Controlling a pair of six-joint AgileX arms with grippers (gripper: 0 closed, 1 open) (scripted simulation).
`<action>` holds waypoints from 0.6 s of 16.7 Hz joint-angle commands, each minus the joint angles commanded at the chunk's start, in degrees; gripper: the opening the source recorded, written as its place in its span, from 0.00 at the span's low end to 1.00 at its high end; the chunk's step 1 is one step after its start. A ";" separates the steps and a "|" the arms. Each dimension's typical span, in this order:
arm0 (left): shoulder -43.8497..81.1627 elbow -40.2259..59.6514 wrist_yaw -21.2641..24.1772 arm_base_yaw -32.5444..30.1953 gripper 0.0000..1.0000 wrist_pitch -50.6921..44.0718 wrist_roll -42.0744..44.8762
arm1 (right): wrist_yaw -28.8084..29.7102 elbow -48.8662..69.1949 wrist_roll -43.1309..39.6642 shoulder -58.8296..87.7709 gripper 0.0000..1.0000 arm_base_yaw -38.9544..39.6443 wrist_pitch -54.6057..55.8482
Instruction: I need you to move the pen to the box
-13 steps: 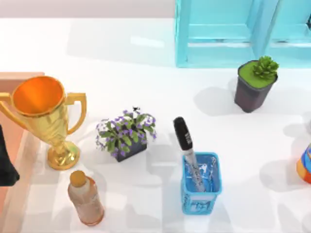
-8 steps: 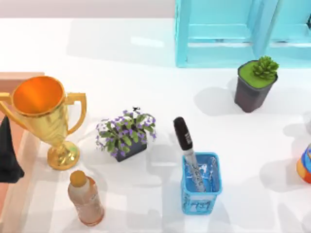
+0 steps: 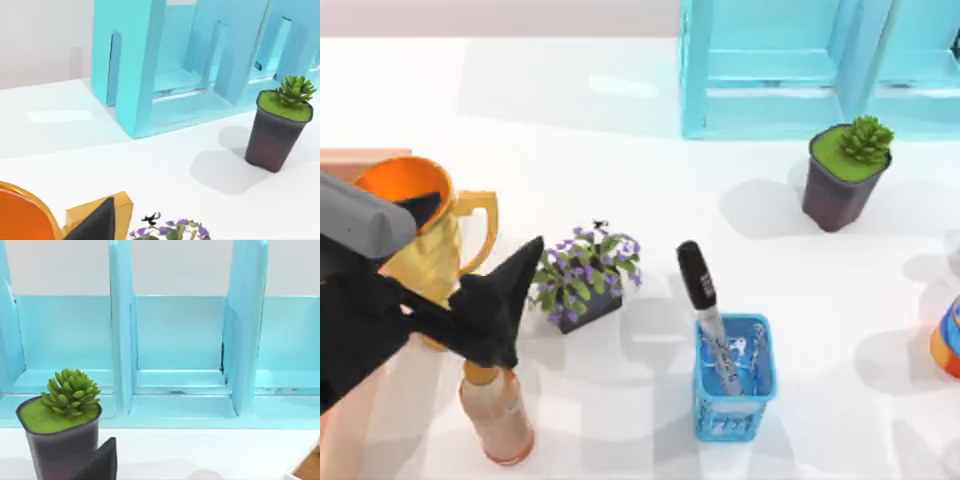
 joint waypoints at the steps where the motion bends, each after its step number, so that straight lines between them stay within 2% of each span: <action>1: 4.38 0.98 0.36 -2.56 1.00 0.72 -1.65 | 0.00 0.00 0.00 0.00 1.00 0.00 0.00; 5: 19.79 3.28 0.97 -11.30 1.00 4.01 -11.30 | 0.00 0.00 0.00 0.00 1.00 0.00 0.00; 10: 30.22 4.09 1.46 -17.62 1.00 7.77 -24.04 | 0.00 0.00 0.00 0.00 1.00 0.00 0.00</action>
